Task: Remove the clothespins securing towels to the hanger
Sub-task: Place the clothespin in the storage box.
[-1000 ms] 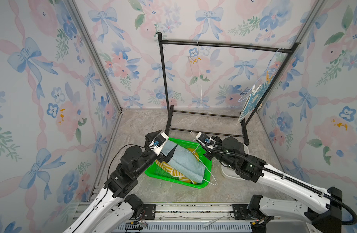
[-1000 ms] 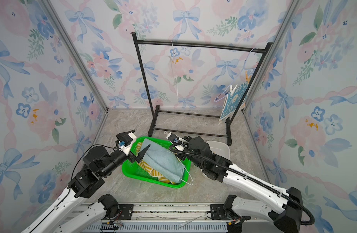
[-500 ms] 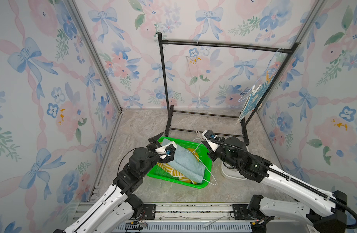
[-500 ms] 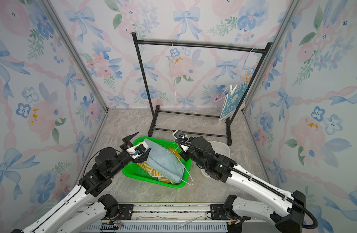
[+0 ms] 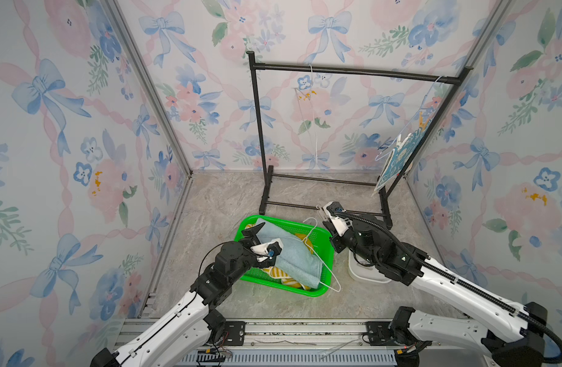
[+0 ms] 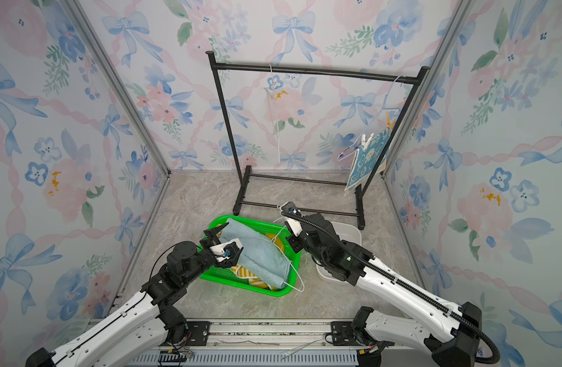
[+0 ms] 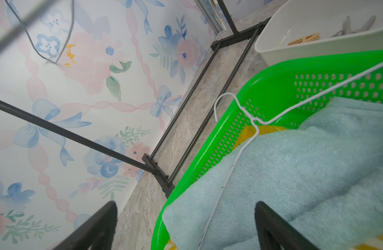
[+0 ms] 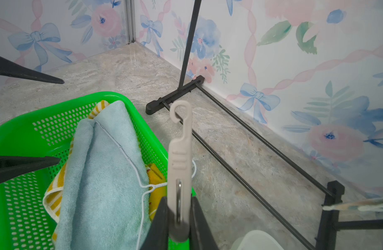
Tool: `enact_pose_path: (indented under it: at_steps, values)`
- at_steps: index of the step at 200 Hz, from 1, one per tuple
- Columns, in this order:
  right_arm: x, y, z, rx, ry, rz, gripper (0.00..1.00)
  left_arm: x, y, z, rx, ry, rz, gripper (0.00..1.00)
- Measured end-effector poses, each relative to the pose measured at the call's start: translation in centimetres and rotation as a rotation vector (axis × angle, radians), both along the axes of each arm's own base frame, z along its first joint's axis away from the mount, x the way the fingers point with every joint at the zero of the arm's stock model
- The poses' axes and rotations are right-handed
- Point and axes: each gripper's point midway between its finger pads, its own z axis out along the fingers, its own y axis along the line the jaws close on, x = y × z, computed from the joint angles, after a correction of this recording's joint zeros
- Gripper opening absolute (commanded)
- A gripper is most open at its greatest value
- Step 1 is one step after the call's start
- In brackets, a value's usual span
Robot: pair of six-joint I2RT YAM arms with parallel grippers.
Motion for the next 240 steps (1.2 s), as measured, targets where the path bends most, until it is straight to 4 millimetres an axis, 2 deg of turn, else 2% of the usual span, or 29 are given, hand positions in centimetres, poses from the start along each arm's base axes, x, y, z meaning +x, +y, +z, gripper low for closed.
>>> enact_pose_path:
  at_steps: [77, 123, 160, 196, 240]
  values:
    - [0.7, -3.4, -3.2, 0.003, 0.171, -0.145, 0.0, -0.1, -0.8, -0.5, 0.001, 0.018, -0.039, 0.98]
    - [1.5, -6.9, -4.7, 0.059, 0.325, -0.305, 0.0, -0.1, -0.8, -0.5, 0.001, 0.018, -0.039, 0.98]
    - [1.3, -9.3, -6.4, 0.095, 0.424, -0.406, 0.0, -0.1, -0.7, -0.5, 0.002, 0.018, -0.039, 0.98]
    - [1.1, -12.6, -9.2, 0.108, 0.509, -0.544, 0.0, -0.1, -0.8, -0.6, 0.003, 0.02, -0.039, 0.98]
    - [0.3, -15.4, -14.3, 0.092, 0.615, -0.648, 0.0, -0.1, -0.8, -0.8, 0.008, 0.026, -0.039, 0.98]
